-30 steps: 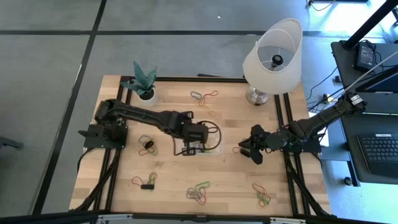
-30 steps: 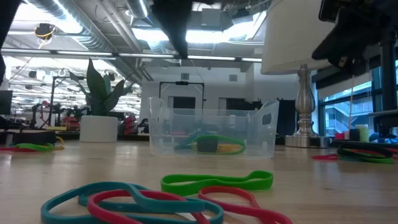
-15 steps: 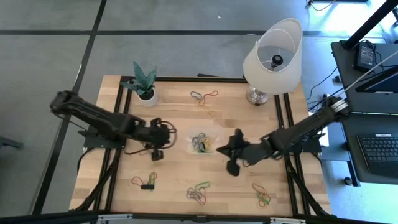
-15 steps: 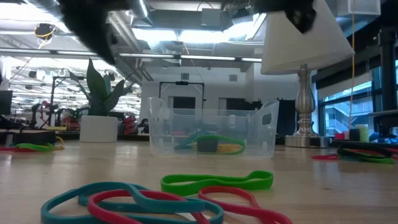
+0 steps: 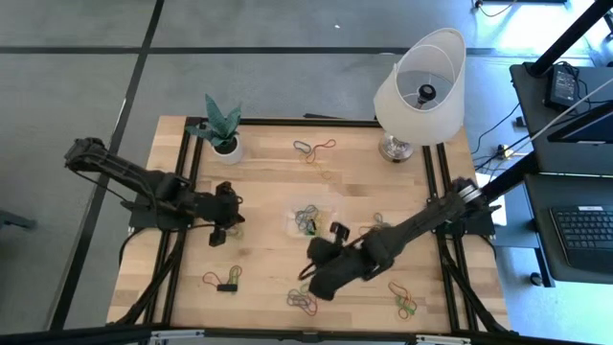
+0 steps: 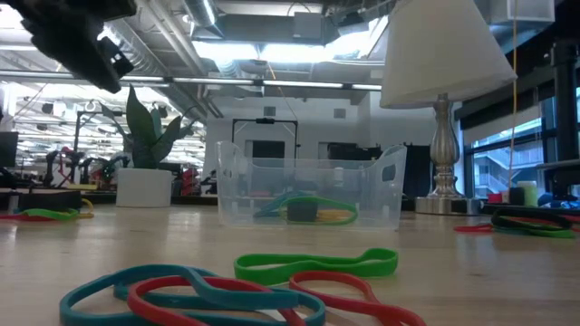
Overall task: Pick and place rubber bands into bin
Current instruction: Put the red rubber band into the transparent bin
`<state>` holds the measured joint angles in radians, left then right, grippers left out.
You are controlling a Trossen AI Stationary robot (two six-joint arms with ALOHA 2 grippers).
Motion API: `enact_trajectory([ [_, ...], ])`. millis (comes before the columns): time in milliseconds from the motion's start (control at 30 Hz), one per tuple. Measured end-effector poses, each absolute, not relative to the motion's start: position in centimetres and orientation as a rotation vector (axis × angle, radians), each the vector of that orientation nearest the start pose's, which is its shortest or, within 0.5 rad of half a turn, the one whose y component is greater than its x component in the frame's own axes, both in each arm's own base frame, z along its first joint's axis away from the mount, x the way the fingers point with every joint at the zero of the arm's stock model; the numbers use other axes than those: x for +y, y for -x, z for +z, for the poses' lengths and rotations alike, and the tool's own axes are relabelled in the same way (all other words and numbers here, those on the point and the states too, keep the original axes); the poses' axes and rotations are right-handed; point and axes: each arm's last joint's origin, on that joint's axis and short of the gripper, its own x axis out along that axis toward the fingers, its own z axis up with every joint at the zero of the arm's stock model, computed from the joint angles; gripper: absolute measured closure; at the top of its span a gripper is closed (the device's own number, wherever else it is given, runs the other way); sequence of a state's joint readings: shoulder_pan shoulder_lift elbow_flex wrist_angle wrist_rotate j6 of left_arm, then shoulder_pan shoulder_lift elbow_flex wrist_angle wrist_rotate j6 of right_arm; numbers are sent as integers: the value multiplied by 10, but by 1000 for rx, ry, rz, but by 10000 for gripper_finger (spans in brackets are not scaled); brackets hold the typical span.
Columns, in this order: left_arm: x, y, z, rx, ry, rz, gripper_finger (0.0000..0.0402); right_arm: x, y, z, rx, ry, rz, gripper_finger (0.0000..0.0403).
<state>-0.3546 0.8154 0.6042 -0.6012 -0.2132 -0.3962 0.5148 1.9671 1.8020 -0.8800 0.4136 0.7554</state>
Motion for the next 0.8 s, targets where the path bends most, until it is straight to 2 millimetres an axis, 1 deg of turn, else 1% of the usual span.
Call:
enact_trajectory([
  [100,-49,-147,232,794,158,2,399,209,-380,273,973,-230,-264,403],
  [200,-48,-147,231,804,153,1,399,219,-387,256,1042,-239,-247,402],
  [333,-49,-148,230,805,141,-10,398,227,-393,230,1164,-270,-193,392],
  [500,-49,-148,231,801,143,-13,398,234,-398,207,1250,-355,-175,388],
  [667,-49,-148,231,803,154,-9,398,243,-396,197,1280,-364,-152,399],
  [800,-50,-147,231,810,170,-20,398,250,-393,195,1287,-352,-143,398],
])
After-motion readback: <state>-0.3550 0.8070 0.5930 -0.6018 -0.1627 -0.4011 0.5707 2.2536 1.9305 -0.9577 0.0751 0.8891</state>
